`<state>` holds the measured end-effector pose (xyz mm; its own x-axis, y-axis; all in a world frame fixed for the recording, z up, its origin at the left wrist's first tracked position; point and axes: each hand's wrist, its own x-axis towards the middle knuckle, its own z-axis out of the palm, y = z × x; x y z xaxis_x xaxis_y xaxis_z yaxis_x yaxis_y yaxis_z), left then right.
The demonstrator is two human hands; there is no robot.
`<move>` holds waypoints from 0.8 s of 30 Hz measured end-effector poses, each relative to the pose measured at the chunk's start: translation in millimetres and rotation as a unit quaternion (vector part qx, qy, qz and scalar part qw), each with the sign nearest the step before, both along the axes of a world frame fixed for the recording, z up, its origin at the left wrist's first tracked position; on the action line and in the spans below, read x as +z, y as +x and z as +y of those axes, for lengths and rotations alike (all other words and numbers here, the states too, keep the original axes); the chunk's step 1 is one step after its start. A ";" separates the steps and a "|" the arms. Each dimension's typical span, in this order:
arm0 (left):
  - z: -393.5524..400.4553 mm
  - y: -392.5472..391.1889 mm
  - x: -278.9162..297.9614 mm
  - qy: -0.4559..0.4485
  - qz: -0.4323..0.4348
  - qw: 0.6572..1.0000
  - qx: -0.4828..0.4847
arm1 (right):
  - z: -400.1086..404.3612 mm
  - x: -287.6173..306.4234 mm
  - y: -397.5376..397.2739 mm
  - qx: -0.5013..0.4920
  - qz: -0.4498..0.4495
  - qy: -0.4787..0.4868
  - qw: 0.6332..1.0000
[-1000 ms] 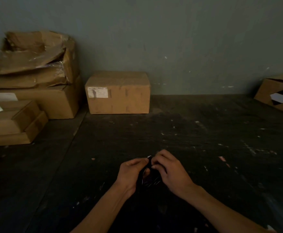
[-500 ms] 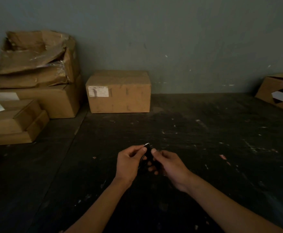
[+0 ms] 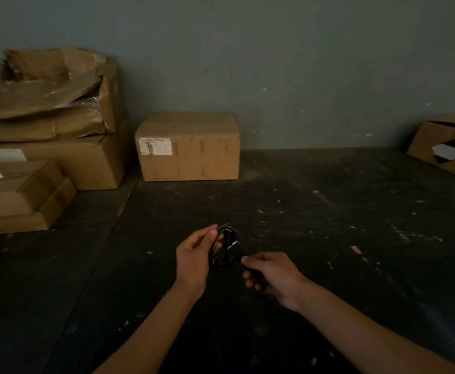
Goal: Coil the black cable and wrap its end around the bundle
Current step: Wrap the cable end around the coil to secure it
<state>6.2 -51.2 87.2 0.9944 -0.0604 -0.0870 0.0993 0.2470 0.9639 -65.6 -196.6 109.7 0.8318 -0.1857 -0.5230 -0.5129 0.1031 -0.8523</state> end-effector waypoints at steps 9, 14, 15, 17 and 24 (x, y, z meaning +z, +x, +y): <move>-12.5 -8.9 -1.1 0.068 -0.045 0.996 -0.031 | 29.7 -5.6 16.6 -0.072 0.033 -0.016 0.997; -12.7 -15.4 -4.6 0.065 -0.050 0.995 -0.058 | 34.2 -7.9 23.7 -0.141 0.036 0.065 0.987; -12.8 -16.0 -5.7 0.067 -0.050 0.995 -0.063 | 33.7 -6.9 23.9 -0.146 0.037 0.089 0.985; -11.3 -16.8 -7.4 0.073 -0.053 0.993 -0.071 | 31.8 -5.2 23.8 -0.146 0.036 0.136 0.979; -5.4 -13.6 -5.5 0.105 -0.067 0.987 -0.105 | 18.0 -6.3 18.5 -0.110 0.031 0.252 0.961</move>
